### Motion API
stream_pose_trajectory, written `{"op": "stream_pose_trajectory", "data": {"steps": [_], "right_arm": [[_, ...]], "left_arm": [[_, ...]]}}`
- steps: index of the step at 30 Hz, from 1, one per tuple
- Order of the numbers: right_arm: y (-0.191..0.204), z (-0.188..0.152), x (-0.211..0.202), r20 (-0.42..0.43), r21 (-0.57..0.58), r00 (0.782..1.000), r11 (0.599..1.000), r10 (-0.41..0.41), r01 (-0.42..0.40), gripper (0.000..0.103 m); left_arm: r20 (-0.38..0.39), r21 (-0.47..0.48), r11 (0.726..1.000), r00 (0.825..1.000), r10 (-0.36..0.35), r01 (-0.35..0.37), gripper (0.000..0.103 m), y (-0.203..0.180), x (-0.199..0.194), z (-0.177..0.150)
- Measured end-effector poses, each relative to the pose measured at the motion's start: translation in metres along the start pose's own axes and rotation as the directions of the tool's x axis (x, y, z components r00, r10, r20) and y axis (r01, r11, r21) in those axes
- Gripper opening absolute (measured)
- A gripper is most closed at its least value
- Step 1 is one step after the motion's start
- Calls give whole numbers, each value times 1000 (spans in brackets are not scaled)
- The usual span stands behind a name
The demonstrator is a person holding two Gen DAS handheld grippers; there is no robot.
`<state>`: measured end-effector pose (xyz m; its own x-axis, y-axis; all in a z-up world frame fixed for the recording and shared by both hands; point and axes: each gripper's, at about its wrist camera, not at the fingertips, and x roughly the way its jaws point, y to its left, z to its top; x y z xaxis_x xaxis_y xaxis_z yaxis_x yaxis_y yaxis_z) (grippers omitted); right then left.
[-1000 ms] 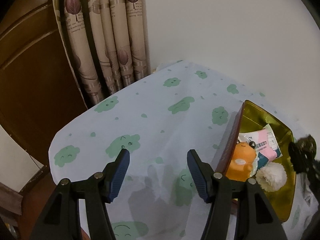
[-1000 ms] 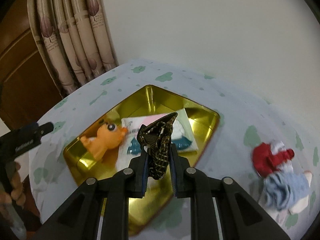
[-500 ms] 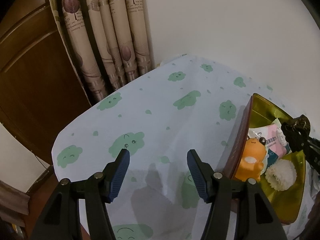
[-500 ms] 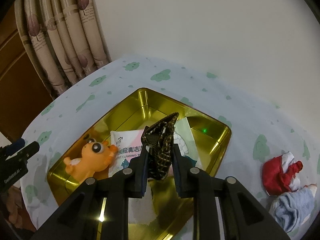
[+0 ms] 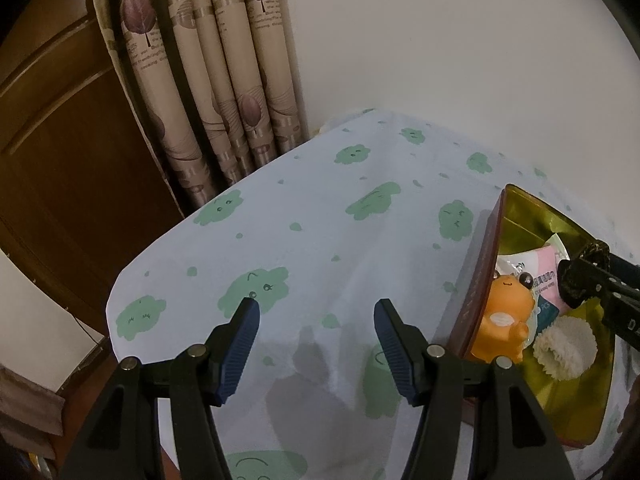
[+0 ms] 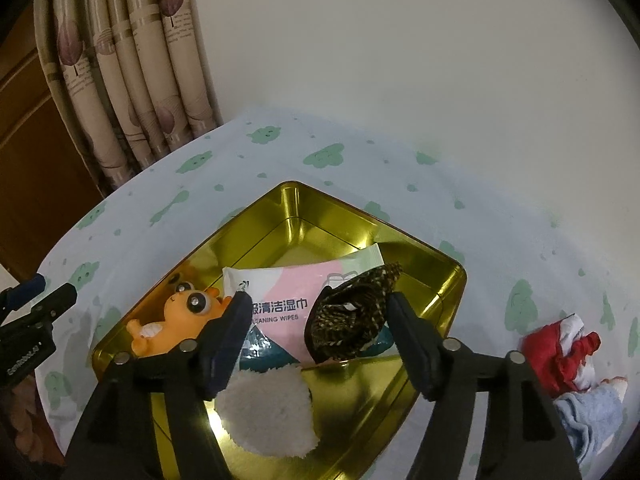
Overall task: Organize soft objects
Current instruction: 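Carry the dark patterned cloth into the tin and open the right tool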
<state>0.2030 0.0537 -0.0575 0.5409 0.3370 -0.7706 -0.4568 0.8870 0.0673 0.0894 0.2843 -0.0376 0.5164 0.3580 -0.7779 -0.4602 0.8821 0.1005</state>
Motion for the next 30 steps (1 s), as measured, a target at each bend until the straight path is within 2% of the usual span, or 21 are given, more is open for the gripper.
{"op": "stream_pose_trajectory", "data": {"steps": [9,23,30], "right_arm": [[-1,-7,-17,16,2,1000,1000,1,-1,74],[-12,-29,-70,78,42,996,999,31,-34,79],[-44,-62,-95,82,81,996,996,-33,26,80]], "left_arm": [[-1,6,1000,1000,-6,6,61,-1,0,0],[-4,16,1000,1000,-10,10,61,-5,1,1],[2,24,1000,1000,-10,10,61,-5,-3,0]]}}
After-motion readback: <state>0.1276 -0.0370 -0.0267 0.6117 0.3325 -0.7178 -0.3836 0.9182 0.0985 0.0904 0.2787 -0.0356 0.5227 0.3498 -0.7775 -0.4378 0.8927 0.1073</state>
